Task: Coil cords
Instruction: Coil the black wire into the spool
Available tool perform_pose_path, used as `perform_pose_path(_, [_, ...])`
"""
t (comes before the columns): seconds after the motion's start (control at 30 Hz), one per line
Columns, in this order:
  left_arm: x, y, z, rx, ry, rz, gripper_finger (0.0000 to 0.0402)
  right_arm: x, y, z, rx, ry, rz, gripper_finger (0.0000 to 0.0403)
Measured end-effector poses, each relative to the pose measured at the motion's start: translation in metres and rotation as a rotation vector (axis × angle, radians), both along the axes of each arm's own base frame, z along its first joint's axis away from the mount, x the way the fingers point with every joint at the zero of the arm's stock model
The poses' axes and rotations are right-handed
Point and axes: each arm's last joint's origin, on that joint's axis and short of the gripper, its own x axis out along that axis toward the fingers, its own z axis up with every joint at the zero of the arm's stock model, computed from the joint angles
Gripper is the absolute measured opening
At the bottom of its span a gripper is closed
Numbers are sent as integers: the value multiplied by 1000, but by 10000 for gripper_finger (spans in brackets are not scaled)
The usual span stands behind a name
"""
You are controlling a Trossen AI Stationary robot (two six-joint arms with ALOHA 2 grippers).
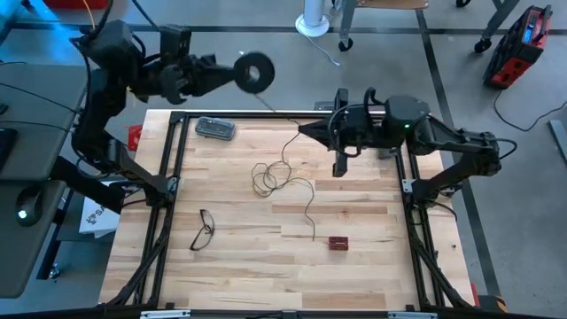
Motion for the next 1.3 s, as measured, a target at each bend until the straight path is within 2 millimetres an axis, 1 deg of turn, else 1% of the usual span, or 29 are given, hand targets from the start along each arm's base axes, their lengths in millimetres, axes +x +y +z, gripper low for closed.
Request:
perform_pose_path(0.13, [-4, 0, -13, -172, 146, -22, 0, -10, -1, 6, -9, -22, -4, 0])
perform_pose_path(0.3, [2, 0, -24, -330, 251, -93, 0, -13, -1, 9, -36, -32, -6, 0])
perform_pose_path(0.47, [25, -2, -34, -447, 331, -245, 0, -14, -8, 9, -55, -35, -35, 0])
perform_pose_path(0.67, [55, -4, -47, -510, 409, -385, 0, -14, -19, 12, -48, -57, -50, 0])
perform_pose_path(0.8, [79, -8, -48, -505, 366, -503, 0, -10, -24, 10, -17, -59, -31, 0])
perform_pose_path(0.93, [102, -6, -45, -511, 280, -626, 0, -4, -25, 11, -14, -105, 4, 0])
perform_pose_path(1.03, [114, -4, -45, -503, 234, -674, 0, 0, -24, 12, -10, -132, 26, 0])
perform_pose_path(1.13, [121, -1, -45, -476, 189, -683, 0, 2, -21, 14, 21, -170, 66, 0])
perform_pose_path(1.3, [127, 1, -41, -418, 101, -699, 0, 1, -14, 20, 55, -228, 137, 0])
